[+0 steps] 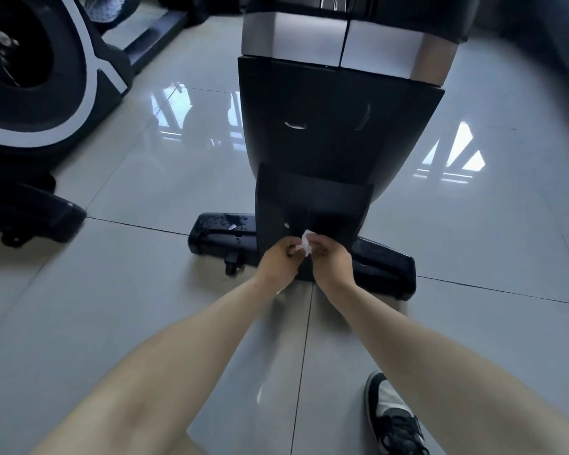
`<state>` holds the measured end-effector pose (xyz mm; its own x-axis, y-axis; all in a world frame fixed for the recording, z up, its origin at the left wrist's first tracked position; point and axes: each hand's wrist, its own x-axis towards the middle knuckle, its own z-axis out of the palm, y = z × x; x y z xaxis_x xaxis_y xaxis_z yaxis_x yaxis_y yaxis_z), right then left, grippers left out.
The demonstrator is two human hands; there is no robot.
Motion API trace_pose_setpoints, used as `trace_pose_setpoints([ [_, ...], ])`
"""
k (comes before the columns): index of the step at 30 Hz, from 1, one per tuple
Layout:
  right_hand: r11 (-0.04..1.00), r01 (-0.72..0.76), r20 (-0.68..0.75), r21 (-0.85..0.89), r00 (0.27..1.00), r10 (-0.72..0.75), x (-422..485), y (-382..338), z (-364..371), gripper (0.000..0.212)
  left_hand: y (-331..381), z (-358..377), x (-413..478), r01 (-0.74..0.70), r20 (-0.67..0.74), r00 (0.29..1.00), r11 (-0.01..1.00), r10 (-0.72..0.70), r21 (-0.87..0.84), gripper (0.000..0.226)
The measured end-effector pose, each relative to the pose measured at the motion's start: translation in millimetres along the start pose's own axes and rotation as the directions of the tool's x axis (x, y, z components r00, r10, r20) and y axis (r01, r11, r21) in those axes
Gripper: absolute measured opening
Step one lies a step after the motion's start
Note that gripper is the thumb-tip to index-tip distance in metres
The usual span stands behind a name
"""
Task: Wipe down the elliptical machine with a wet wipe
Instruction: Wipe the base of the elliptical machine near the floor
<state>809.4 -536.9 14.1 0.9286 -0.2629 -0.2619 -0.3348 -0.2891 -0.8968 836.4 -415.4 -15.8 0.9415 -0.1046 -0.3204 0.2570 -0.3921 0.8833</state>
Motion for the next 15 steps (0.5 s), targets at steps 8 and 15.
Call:
trace_pose_setpoints([
  [8, 0.994, 0.101, -0.213, 0.038, 0.973, -0.091, -7.1, -17.2, -0.3, 0.042, 9.9, 0.3, -4.9, -0.055, 0.040, 0.998, 0.996, 0.058, -0.071, 0.019],
  [15, 0.990, 0.088, -0.149, 0.109, 0.986, -0.071, -10.5, -9.8, 12.6, 0.028, 17.2, 0.4, -4.2, -0.054, 0.080, 0.995, 0.996, 0.059, -0.065, 0.034],
])
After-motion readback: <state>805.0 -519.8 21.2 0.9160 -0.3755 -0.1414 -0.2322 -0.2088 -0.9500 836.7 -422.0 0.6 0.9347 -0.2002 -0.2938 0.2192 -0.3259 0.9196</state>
